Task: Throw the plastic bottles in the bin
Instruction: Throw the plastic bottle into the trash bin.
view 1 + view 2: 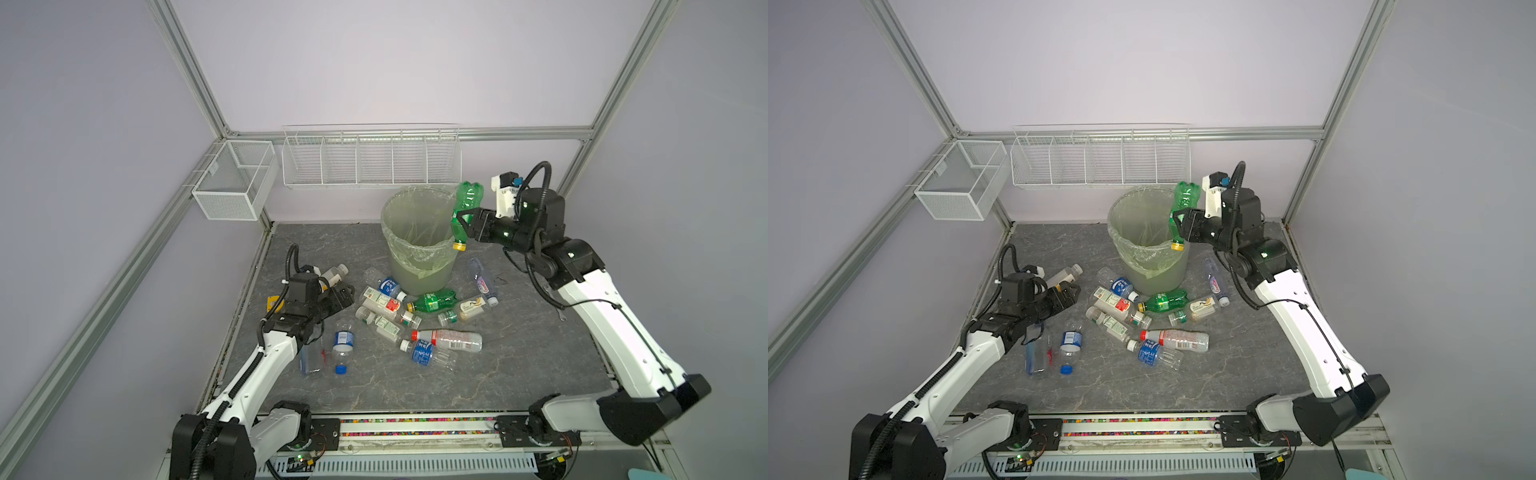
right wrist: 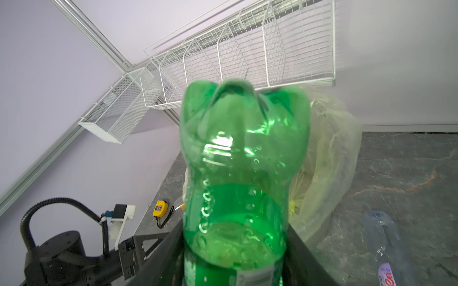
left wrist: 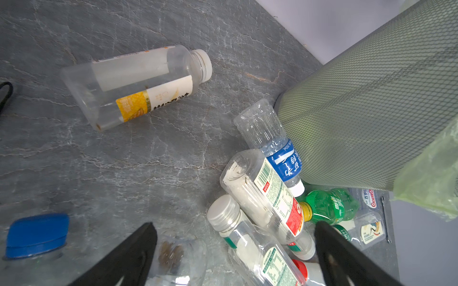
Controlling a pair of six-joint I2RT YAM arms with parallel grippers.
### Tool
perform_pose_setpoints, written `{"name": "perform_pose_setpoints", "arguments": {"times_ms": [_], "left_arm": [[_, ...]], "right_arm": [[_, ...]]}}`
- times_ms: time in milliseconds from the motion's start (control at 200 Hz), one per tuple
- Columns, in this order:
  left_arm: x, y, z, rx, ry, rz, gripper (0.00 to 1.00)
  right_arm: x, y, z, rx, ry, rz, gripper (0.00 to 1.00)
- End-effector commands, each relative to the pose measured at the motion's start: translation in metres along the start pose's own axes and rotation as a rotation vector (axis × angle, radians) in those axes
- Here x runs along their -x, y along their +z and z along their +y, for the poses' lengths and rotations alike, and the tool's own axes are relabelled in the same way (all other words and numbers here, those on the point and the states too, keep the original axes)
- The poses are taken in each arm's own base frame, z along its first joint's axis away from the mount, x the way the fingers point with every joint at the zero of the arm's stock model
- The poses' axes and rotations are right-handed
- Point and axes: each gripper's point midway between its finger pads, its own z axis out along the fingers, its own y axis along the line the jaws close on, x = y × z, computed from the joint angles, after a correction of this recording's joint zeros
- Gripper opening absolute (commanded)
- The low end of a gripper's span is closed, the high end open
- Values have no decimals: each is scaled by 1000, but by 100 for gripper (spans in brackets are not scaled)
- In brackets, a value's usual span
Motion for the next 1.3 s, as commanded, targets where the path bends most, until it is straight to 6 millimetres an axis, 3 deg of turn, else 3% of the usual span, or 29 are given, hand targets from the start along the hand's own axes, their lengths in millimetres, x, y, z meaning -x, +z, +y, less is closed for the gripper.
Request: {"name": "perform_pose_setpoints", "arguments": {"times_ms": [0, 65, 165, 235, 460, 860, 1295], "left_arm": [[2, -4, -7, -14, -13, 6, 99], [0, -5, -6, -12, -16, 9, 99], [-2, -9, -5, -13, -28, 9, 99], [-4, -11, -6, -23, -36, 9, 99], [-9, -16, -5, -29, -47, 13, 99], [-21, -14, 0, -9, -42, 73, 99], [-37, -20, 6, -11, 12, 89, 99]], "right_arm": [[15, 28, 4, -5, 10, -18, 63], [18, 47, 3, -19, -1, 12, 72], [19, 64, -3, -65, -8, 55, 100], [20, 65, -5, -82, -9, 60, 88], [16, 39, 5, -34, -21, 47, 88], [-37, -8, -8, -37, -29, 120, 88], [-114, -38, -55, -168, -30, 233, 88]]}}
